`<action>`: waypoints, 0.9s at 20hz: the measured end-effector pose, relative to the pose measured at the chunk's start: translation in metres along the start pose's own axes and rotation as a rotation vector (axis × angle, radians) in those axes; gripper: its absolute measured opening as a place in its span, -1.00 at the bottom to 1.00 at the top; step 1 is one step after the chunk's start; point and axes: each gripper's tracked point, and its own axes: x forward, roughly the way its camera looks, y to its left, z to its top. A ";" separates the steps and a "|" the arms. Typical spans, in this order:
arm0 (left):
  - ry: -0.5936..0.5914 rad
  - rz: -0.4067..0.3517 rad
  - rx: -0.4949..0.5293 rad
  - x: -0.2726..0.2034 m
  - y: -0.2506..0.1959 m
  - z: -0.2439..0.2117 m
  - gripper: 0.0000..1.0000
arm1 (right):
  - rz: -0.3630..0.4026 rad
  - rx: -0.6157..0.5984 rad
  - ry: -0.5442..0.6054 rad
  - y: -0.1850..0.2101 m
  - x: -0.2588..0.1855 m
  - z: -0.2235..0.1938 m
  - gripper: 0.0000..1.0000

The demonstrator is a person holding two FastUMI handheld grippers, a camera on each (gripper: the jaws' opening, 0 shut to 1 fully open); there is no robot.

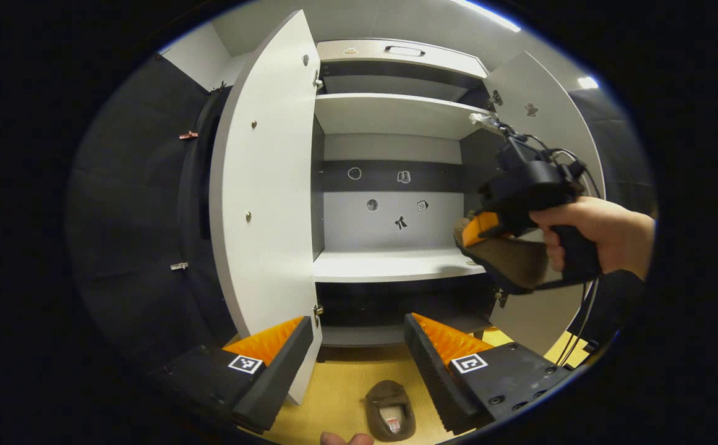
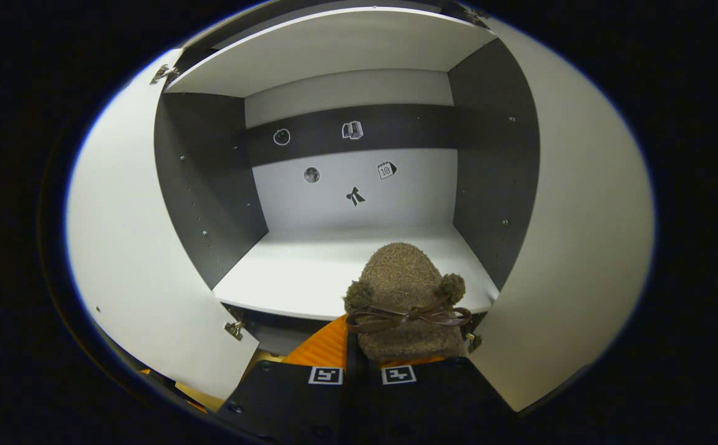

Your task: Grab one shoe with the right hand and put it into the shoe cabinet, grab the other shoe with the left hand and put it into the shoe cabinet; then close the right door with the right hand and the left door with the left hand.

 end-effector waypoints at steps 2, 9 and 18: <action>0.006 -0.007 0.007 -0.001 -0.002 -0.002 0.90 | -0.002 -0.011 -0.005 0.002 0.019 0.014 -0.84; 0.019 -0.021 -0.014 -0.001 -0.005 -0.007 0.90 | -0.056 -0.047 -0.020 -0.005 0.100 0.050 -0.84; 0.018 -0.028 -0.027 -0.007 -0.004 -0.011 0.90 | -0.116 -0.024 0.069 -0.024 0.195 0.028 -0.84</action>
